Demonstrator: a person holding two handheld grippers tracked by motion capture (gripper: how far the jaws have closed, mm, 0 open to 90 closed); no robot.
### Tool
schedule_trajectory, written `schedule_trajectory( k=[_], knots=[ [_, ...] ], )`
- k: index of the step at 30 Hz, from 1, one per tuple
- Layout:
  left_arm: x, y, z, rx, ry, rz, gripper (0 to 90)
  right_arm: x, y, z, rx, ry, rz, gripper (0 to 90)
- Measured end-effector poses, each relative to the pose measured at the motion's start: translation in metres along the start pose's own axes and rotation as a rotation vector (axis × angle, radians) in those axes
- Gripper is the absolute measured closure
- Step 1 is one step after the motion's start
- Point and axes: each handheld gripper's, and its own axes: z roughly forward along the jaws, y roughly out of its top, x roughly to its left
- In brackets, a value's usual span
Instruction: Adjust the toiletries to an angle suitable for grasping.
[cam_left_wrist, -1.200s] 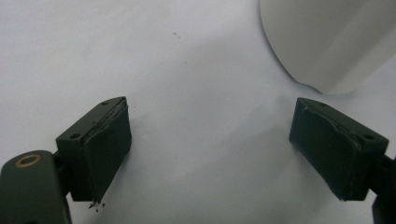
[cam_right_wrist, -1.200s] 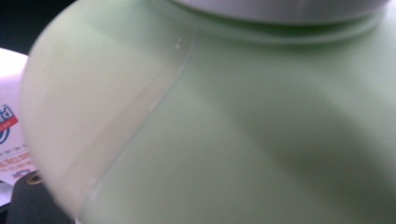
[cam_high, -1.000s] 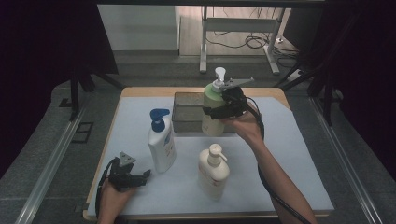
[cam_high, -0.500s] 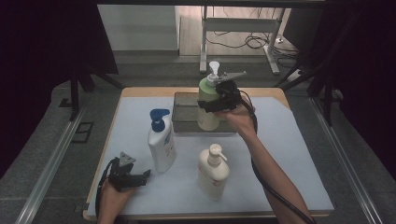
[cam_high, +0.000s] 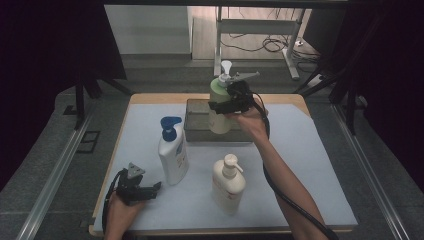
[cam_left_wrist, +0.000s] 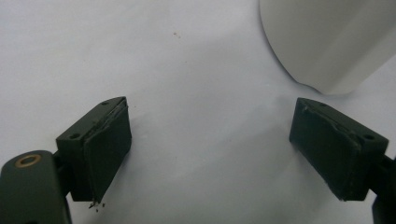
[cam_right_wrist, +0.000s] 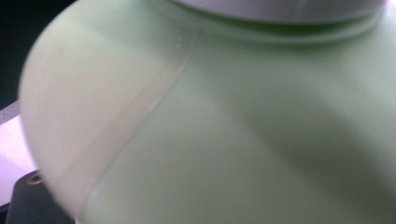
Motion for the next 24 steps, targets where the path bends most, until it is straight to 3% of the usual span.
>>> schedule_trajectory(
  k=[24],
  knots=[
    [0.000, 0.000, 0.000, 0.001, -0.001, -0.001, 13.0, -0.006, 0.004, 0.034, -0.015, -0.039, -0.004, 12.5]
  ],
)
